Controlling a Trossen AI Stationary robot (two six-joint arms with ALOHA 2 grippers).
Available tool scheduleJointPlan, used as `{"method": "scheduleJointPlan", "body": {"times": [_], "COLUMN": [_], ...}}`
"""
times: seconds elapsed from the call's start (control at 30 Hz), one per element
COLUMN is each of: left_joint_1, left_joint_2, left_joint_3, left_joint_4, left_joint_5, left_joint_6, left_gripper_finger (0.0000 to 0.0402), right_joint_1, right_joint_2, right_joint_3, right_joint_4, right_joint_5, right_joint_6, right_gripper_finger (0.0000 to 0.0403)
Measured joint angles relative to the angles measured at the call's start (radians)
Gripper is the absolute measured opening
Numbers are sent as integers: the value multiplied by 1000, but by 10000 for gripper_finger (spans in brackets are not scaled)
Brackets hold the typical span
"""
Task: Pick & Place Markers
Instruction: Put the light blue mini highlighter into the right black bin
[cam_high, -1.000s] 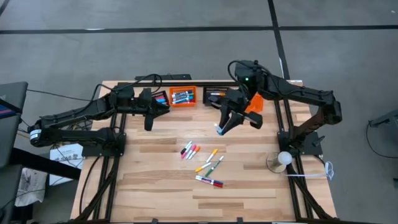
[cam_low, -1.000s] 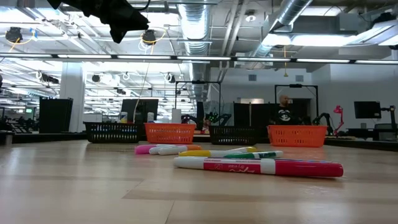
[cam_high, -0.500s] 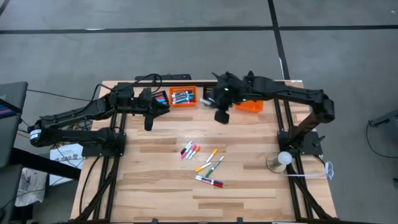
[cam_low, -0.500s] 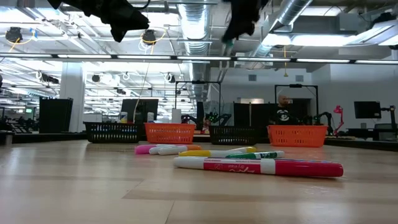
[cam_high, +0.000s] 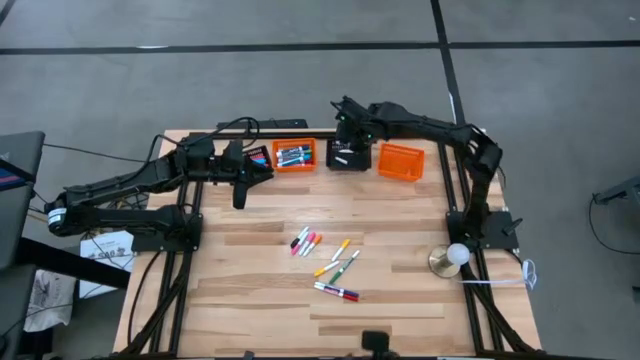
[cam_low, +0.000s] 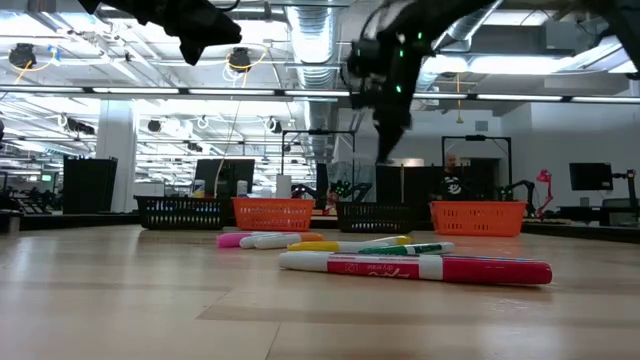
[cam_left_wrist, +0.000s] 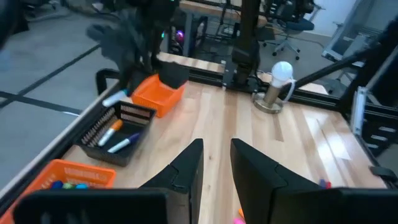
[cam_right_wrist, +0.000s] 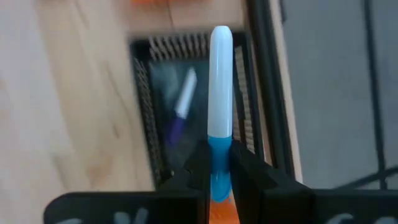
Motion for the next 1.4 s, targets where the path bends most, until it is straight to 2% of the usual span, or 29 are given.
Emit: {"method": "scheduleJointPlan", "body": {"times": [0.27,0.47,0.73,0.9,1.1,1.4], "left_joint_1": [0,0,0,0,0,-3], "left_joint_2": [0,0,0,0,0,0], "left_joint_3": [0,0,0,0,0,0], "left_joint_4": [6,12,27,31,35,42], "left_joint_5": [-75,-78,-78,-78,-78,-78], "left_joint_6": [-4,-17,-19,-31,-45,-46], "left_gripper_finger": [80,80,80,80,80,80], "right_joint_1": [-95,-79,-54,-82,-109,-93], "right_joint_2": [101,122,122,124,146,217], "right_joint_3": [5,12,15,15,15,63], "right_joint_4": [-53,-52,-9,42,10,-32], "right_joint_5": [-55,-101,-111,-171,-230,-231], "right_joint_6": [-96,-177,-286,-289,-290,-301], "right_gripper_finger": [36,33,32,37,36,41]}}
